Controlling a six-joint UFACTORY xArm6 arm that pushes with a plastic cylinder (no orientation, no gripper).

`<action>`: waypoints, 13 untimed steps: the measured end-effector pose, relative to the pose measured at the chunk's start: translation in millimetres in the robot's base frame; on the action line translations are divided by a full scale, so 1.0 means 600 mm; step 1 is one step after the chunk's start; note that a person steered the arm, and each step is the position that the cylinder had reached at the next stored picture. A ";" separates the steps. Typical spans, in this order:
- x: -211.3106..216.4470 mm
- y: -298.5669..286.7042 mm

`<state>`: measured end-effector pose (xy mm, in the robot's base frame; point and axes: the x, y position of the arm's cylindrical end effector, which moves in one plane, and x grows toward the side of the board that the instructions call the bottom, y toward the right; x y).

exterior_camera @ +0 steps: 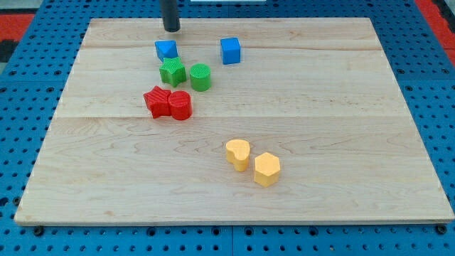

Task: Push the blue triangle to the top left of the board

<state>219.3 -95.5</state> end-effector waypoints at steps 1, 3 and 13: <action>0.080 0.084; 0.125 -0.025; 0.012 -0.195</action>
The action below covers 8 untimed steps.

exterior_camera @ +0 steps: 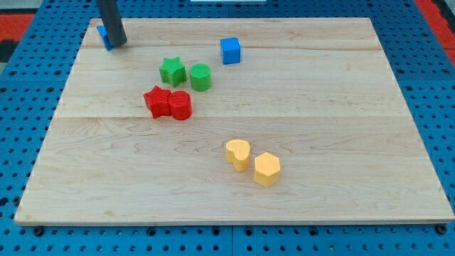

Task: Push the blue triangle to the top left of the board

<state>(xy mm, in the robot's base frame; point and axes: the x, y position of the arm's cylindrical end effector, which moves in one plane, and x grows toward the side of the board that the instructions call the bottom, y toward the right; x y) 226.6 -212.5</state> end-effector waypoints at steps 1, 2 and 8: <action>0.025 0.012; 0.142 -0.008; 0.029 -0.138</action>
